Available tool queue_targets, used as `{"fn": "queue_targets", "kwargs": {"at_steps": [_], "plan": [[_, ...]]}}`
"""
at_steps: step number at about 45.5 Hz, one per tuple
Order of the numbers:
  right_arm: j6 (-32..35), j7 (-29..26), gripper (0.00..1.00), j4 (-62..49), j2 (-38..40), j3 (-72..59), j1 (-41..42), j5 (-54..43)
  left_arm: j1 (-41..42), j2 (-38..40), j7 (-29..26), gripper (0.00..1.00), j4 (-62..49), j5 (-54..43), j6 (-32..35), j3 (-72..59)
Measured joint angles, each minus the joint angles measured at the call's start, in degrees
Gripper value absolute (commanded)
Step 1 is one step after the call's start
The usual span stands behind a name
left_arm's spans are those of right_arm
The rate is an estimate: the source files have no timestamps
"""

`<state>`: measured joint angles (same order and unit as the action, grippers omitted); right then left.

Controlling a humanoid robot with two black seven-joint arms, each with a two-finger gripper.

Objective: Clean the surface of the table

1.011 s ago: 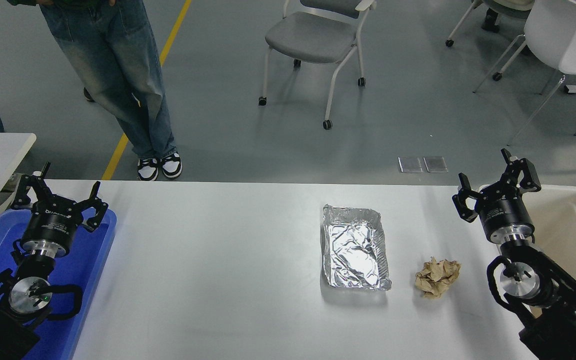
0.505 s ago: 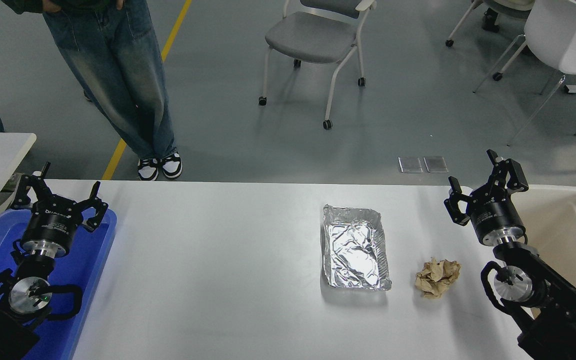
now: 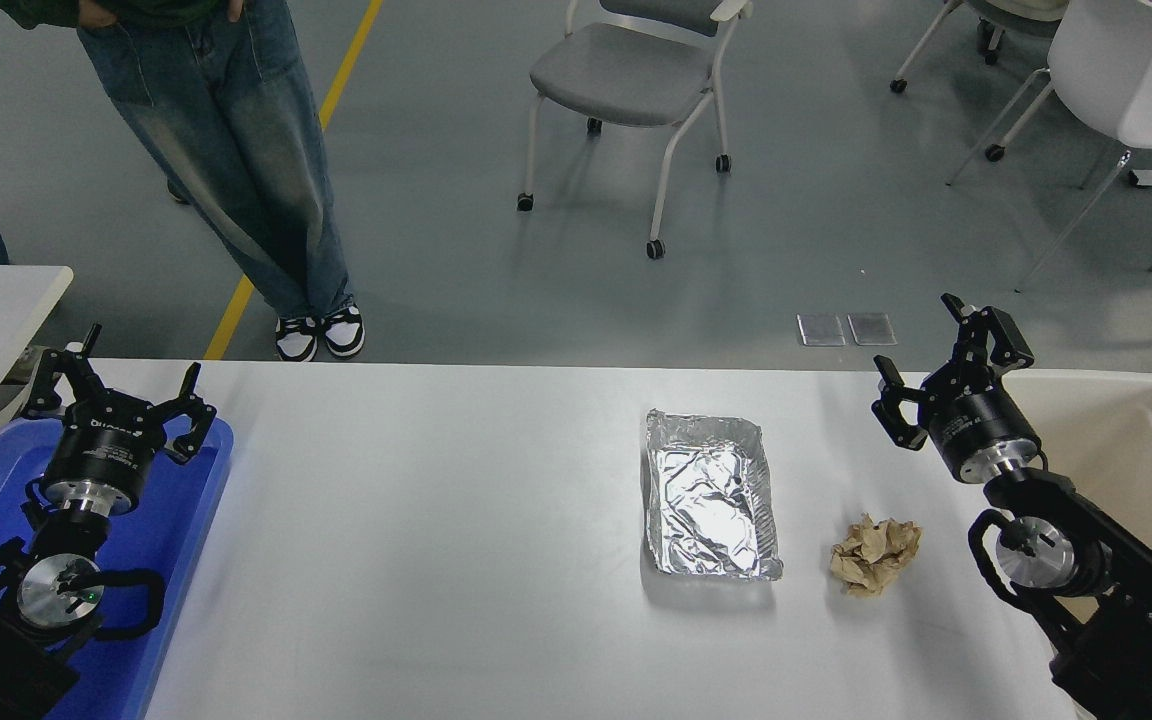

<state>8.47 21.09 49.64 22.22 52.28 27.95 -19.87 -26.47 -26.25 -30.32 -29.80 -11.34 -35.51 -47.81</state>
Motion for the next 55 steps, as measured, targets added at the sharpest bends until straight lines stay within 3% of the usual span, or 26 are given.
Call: {"fn": "queue_targets", "kwargs": {"at_steps": [14, 26, 44, 55], "plan": [[-6.01, -3.39, 0.99, 15.89, 11.04, -12.67, 2.93, -6.80, -0.01, -0.01, 0.00, 1.00, 0.00, -0.01, 0.00, 0.00], [-8.47, -9.38, 0.98, 24.76, 17.08, -30.44, 13.41, -15.30, -0.02, -0.03, 0.00, 1.00, 0.00, 0.01, 0.00, 0.00], [-9.12, -14.60, 0.98, 27.96, 17.52, -50.49, 29.93, -23.82, -0.07, 0.00, 0.00, 1.00, 0.01, 0.01, 0.00, 0.00], [-9.68, -16.65, 0.94, 26.29, 13.30, -58.04, 34.54, -28.29, -0.08, -0.02, 0.00, 1.00, 0.00, 0.01, 0.00, 0.00]]}}
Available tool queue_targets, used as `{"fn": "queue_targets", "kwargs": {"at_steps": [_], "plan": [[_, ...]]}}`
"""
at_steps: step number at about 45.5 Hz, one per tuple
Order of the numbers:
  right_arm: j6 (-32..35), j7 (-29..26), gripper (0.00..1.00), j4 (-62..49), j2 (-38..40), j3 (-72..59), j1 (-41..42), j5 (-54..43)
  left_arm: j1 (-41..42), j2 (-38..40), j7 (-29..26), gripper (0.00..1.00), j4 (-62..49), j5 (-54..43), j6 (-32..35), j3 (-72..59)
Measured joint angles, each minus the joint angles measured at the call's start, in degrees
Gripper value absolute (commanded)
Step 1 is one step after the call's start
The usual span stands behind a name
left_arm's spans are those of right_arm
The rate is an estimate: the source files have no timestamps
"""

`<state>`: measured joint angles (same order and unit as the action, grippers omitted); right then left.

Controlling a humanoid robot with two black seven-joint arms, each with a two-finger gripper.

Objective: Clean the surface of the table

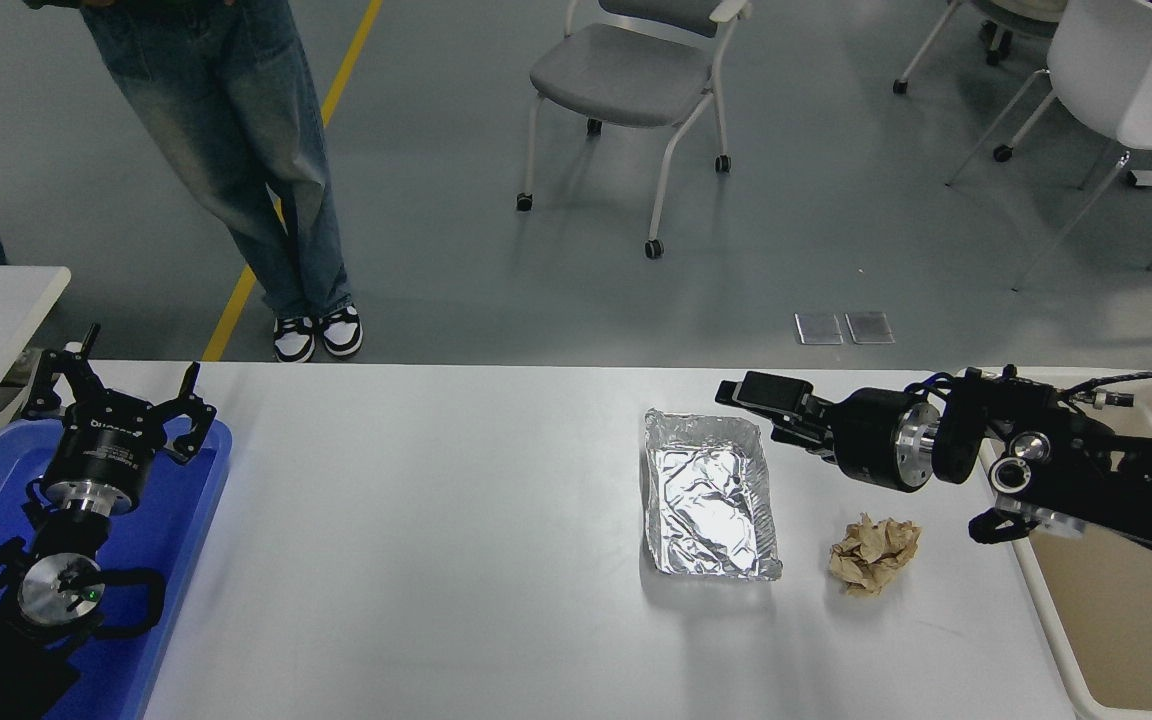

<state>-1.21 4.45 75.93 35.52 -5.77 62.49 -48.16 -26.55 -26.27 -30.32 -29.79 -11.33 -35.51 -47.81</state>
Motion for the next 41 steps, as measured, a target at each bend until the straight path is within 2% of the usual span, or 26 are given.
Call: {"fn": "queue_targets", "kwargs": {"at_steps": [18, 29, 41], "plan": [[-3.57, -1.44, 0.98, -9.54, -8.75, -10.56, 2.48, -5.34, 0.04, -0.01, 0.00, 1.00, 0.00, -0.01, 0.00, 0.00], [-8.04, -5.02, 0.98, -13.05, -13.11, -17.24, 3.94, -6.63, 0.03, 0.00, 0.00, 1.00, 0.00, 0.00, 0.00, 0.00], [-9.71, -8.59, 0.98, -15.46, -15.92, -19.46, 3.97, -6.90, 0.03, 0.01, 0.00, 1.00, 0.00, 0.00, 0.00, 0.00]]}}
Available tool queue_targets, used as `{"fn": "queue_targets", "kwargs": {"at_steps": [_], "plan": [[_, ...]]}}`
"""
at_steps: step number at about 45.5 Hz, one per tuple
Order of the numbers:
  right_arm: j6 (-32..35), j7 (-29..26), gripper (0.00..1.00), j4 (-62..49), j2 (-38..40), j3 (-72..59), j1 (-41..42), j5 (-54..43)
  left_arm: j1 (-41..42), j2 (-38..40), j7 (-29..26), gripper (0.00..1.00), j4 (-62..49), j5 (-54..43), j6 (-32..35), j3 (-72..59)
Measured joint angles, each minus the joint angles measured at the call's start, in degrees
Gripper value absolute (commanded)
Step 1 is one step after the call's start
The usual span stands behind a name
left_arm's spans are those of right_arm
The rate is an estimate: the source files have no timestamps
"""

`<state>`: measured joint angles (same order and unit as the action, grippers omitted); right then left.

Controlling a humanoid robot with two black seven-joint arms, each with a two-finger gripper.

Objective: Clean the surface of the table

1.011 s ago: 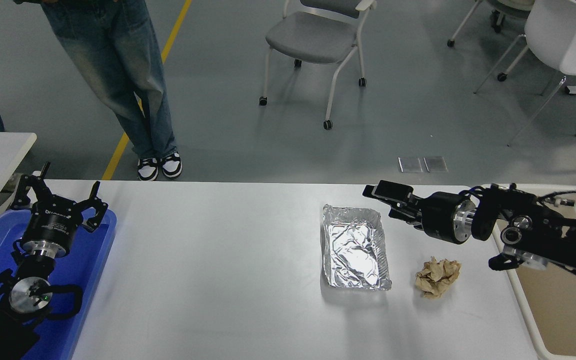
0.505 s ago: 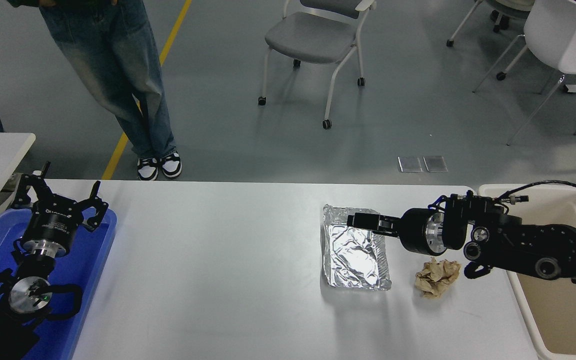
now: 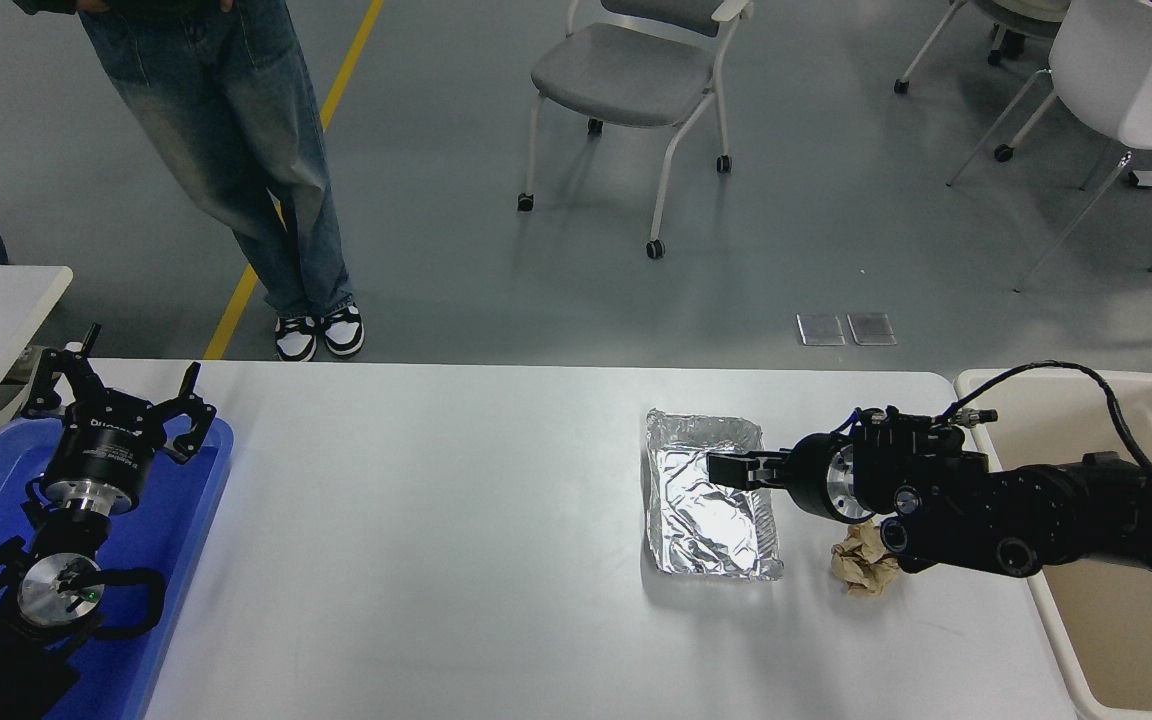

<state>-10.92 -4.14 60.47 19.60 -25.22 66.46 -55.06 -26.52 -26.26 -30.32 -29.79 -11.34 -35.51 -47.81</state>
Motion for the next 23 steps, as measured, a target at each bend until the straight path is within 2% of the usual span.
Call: {"fn": "queue_targets", "kwargs": {"at_steps": [23], "plan": [[-1.85, -7.92, 0.98, -3.19, -3.12, 0.87, -2.85, 1.25, 0.04, 0.00, 0.00, 1.00, 0.00, 0.00, 0.00, 0.00]]}}
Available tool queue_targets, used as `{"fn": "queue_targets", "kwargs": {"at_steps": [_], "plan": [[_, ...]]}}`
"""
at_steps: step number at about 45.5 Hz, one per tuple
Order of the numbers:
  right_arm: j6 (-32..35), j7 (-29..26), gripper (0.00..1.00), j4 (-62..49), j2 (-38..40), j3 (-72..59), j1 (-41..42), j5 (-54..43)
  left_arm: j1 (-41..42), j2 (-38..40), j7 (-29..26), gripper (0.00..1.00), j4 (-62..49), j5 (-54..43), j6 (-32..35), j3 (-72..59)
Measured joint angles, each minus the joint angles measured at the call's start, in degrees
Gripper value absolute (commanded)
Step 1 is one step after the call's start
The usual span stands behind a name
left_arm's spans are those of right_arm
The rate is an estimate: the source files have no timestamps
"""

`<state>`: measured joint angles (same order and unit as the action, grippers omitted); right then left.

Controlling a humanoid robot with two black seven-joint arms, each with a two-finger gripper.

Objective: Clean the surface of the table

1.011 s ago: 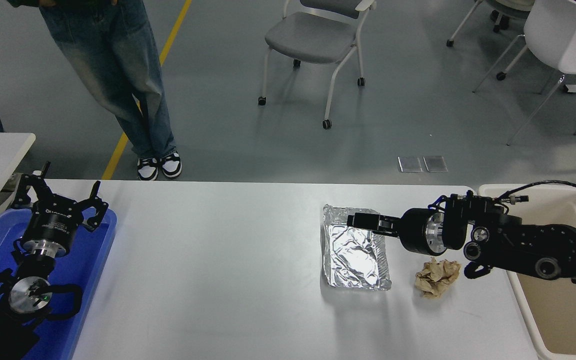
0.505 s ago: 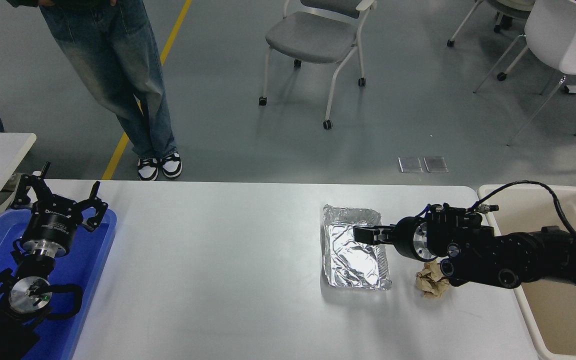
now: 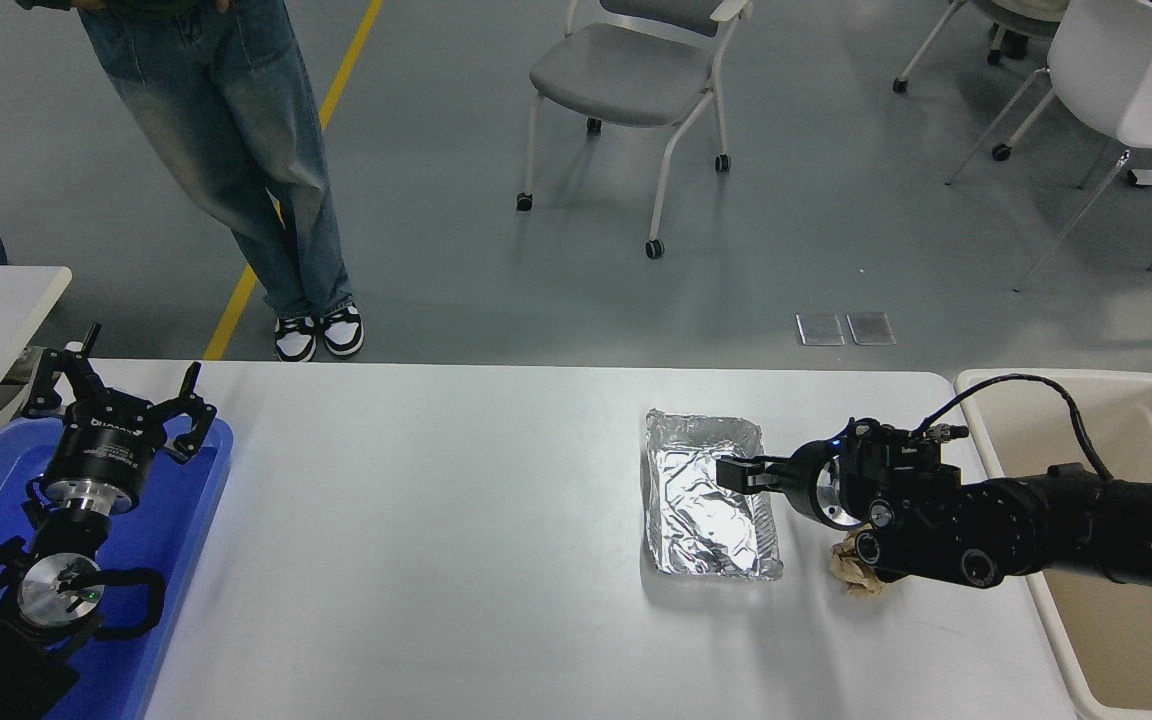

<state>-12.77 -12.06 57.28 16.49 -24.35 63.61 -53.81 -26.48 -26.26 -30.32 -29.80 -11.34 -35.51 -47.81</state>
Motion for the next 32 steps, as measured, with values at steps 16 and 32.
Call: {"fn": "queue_targets", "kwargs": {"at_steps": [16, 32], "plan": [[-0.25, -2.36, 0.94, 1.38, -1.07, 2.53, -1.98, 4.31, -0.01, -0.01, 0.00, 1.00, 0.00, 0.00, 0.00, 0.00], [-2.29, -2.38, 0.94, 0.08, -2.53, 2.80, -4.52, 3.41, -0.04, 0.00, 0.00, 1.00, 0.00, 0.00, 0.00, 0.00]]}}
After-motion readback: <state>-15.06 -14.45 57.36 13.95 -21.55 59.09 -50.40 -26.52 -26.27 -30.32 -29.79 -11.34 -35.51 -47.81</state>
